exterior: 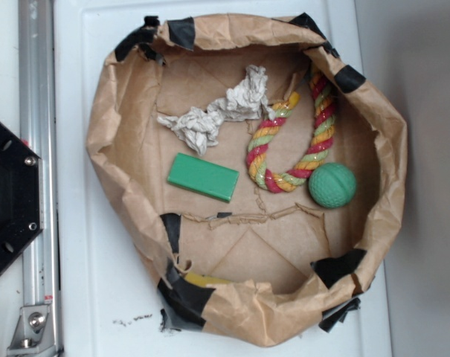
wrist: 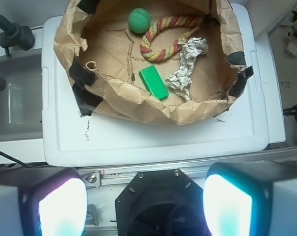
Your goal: Grab the green block.
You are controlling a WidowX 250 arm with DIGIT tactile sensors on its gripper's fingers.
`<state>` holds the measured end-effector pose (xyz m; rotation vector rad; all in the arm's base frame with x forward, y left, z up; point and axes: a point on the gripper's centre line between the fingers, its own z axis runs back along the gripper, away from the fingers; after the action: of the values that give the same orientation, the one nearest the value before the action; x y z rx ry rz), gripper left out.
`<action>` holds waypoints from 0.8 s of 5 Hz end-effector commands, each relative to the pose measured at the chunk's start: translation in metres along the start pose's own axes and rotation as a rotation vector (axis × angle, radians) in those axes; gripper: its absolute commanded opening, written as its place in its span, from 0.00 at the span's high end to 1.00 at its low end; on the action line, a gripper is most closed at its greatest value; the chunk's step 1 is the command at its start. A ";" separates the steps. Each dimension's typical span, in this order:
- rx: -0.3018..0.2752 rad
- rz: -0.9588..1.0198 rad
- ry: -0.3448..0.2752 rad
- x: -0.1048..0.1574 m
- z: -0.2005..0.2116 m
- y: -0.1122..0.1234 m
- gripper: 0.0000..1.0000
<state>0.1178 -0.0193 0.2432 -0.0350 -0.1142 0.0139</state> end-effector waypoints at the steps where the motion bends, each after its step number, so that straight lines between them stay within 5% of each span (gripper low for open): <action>1: 0.000 0.000 0.000 0.000 0.000 0.000 0.00; 3: -0.026 -0.176 -0.099 0.087 -0.033 0.029 0.00; 4: -0.029 -0.253 -0.093 0.111 -0.083 0.037 0.00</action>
<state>0.2347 0.0112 0.1595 -0.0609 -0.1704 -0.2597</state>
